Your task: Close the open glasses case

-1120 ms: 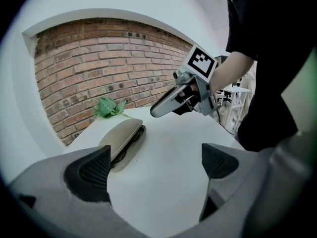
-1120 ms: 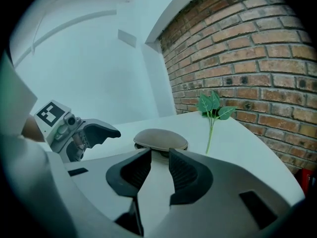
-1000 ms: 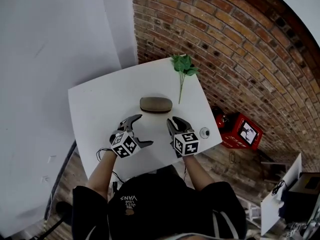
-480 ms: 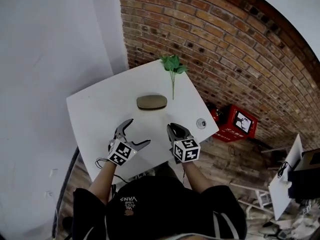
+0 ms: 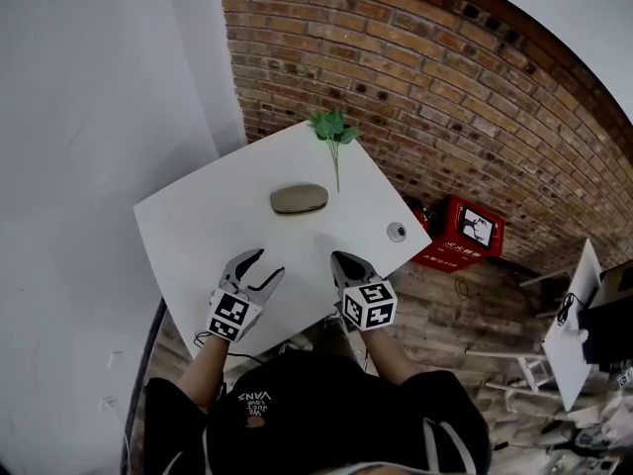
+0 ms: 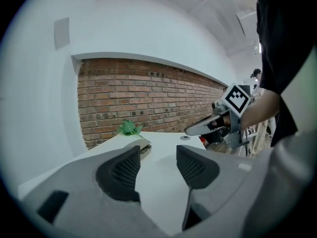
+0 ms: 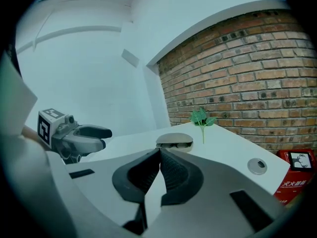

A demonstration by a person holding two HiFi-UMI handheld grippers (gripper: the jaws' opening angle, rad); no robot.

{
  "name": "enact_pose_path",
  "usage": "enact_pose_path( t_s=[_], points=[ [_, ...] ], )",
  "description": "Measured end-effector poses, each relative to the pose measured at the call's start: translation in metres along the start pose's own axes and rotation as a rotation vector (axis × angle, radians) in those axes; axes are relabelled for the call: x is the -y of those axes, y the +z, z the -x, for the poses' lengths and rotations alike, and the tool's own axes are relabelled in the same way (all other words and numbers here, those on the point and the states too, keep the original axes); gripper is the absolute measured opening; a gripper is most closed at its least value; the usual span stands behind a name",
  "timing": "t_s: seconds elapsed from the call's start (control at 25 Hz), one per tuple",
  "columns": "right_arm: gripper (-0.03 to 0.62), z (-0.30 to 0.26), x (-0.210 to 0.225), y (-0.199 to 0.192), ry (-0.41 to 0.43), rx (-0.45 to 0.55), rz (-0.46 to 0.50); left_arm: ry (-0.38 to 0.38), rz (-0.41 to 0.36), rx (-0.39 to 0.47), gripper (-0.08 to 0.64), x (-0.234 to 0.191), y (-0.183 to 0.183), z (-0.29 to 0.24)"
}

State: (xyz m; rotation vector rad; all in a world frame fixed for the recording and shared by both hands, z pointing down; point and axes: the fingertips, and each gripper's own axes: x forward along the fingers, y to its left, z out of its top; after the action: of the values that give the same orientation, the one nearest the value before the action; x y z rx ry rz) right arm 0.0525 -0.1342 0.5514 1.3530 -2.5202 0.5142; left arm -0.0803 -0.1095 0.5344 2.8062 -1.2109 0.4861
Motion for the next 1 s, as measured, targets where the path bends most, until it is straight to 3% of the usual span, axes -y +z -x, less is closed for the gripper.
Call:
enact_pose_path(
  t_s=[0.56,1.0],
  points=[
    [0.002,0.037,-0.038,-0.012,-0.012,-0.001,0.009,-0.042,0.036,-0.002,0.013,0.03,-0.011,0.047],
    [-0.002,0.047,-0.055,-0.027,-0.016,-0.046,0.053,-0.062,0.043,-0.028,0.006,0.043,-0.022,0.056]
  ],
)
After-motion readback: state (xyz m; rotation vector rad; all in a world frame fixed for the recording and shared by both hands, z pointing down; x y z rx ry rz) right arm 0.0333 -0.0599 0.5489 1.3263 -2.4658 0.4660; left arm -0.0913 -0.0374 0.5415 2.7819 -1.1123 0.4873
